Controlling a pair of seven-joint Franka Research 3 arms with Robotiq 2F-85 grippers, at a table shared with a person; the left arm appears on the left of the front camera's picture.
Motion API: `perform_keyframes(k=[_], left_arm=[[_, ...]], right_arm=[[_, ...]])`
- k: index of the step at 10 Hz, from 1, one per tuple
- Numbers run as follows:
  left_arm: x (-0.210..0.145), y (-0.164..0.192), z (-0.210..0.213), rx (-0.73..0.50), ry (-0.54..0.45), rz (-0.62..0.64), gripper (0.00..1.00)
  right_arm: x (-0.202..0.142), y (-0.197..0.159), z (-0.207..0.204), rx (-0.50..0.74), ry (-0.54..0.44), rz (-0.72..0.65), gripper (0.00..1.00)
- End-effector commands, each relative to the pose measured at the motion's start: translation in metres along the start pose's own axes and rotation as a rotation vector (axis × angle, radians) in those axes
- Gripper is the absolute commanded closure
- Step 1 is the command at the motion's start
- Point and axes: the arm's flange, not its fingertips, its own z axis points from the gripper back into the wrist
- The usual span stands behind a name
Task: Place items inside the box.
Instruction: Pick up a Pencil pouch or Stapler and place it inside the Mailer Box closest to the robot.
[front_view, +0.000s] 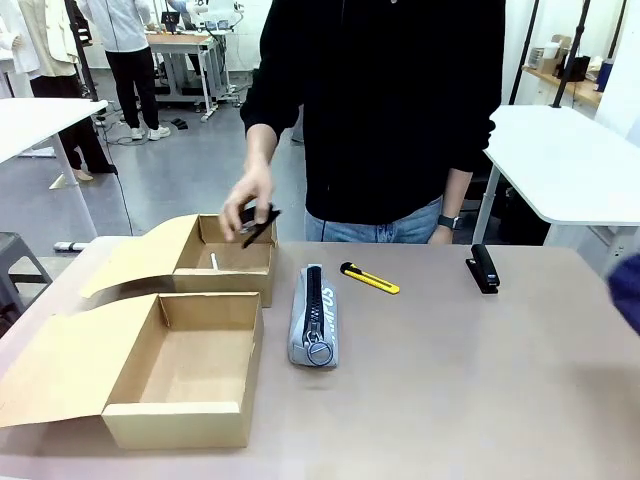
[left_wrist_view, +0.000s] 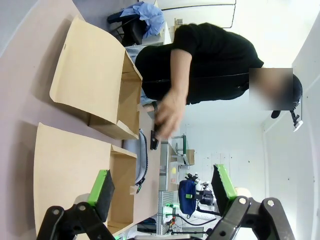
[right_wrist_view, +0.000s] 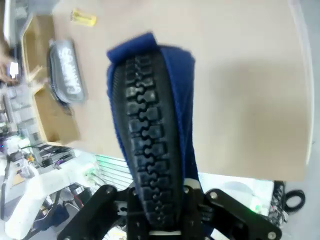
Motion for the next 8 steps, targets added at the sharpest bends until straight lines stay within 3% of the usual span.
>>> perform_keyframes(k=[1, 3, 5, 6, 7, 8], left_arm=[[0.001, 0.0, -0.001, -0.028, -0.01, -0.022, 0.0], [0.001, 0.0, -0.001, -0.028, -0.01, -0.022, 0.0], [0.001, 0.0, -0.001, -0.028, -0.01, -0.022, 0.0], [0.001, 0.0, -0.001, -0.028, -0.01, -0.022, 0.0], [0.001, 0.0, -0.001, -0.028, -0.01, -0.022, 0.0], [0.001, 0.0, -0.001, -0.028, -0.01, -0.022, 0.0]], right_arm=[[-0.02, 0.091, -0.052, 0.107, 0.005, 0.112, 0.93], [-0.052, 0.191, -0.108, 0.086, 0.153, 0.282, 0.93], [-0.097, 0.262, -0.168, 0.126, 0.297, 0.482, 0.93], [-0.121, 0.277, -0.19, 0.165, 0.333, 0.563, 0.93], [-0.132, 0.278, -0.201, 0.162, 0.306, 0.632, 0.93], [-0.121, 0.265, -0.182, 0.187, 0.314, 0.74, 0.93]])
